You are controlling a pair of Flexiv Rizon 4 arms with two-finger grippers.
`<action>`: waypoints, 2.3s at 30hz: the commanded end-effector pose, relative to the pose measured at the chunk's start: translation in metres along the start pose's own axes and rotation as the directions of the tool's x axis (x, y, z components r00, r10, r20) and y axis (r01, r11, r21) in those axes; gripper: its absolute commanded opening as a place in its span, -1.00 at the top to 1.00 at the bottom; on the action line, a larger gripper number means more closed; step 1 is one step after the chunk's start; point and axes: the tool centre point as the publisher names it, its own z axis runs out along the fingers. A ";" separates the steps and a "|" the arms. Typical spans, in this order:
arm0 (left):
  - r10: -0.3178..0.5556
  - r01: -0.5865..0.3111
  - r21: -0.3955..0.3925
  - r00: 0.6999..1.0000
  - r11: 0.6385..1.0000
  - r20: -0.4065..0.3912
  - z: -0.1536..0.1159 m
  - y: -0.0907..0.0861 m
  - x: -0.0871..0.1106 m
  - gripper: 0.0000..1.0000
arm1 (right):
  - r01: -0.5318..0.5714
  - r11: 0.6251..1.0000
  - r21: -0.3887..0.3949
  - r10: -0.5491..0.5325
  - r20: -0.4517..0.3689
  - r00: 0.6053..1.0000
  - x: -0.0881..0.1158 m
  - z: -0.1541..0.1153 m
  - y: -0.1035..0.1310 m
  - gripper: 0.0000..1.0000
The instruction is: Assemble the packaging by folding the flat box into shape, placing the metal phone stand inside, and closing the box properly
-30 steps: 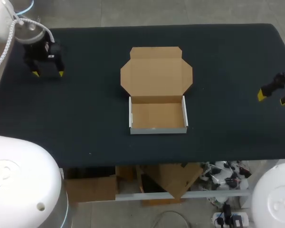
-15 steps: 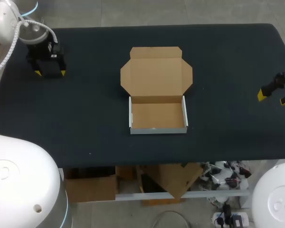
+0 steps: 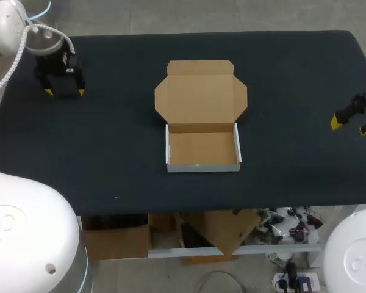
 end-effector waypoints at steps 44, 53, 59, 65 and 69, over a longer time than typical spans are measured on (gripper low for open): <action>-0.039 0.039 -0.006 0.999 0.999 0.016 0.007 -0.039 -0.008 -1.00 | 0.000 1.000 0.002 0.000 -0.001 1.000 0.000 -0.002 -0.001 -1.00; -0.049 0.049 -0.008 0.999 0.999 0.023 0.009 -0.053 -0.008 -1.00 | 0.000 1.000 0.002 0.000 -0.001 1.000 0.000 -0.002 -0.001 -1.00; -0.054 0.054 -0.003 0.998 0.999 0.025 0.009 -0.062 -0.008 -1.00 | 0.000 1.000 0.002 0.000 -0.001 1.000 0.000 -0.002 -0.001 -1.00; -0.061 0.061 -0.003 0.998 0.998 0.019 0.012 -0.068 -0.006 -1.00 | 0.000 1.000 0.002 0.000 -0.001 1.000 0.000 -0.002 -0.001 -1.00; -0.066 0.066 -0.002 0.998 0.998 0.016 0.013 -0.072 -0.005 -1.00 | 0.000 1.000 0.002 0.000 -0.001 1.000 0.000 -0.002 -0.001 -1.00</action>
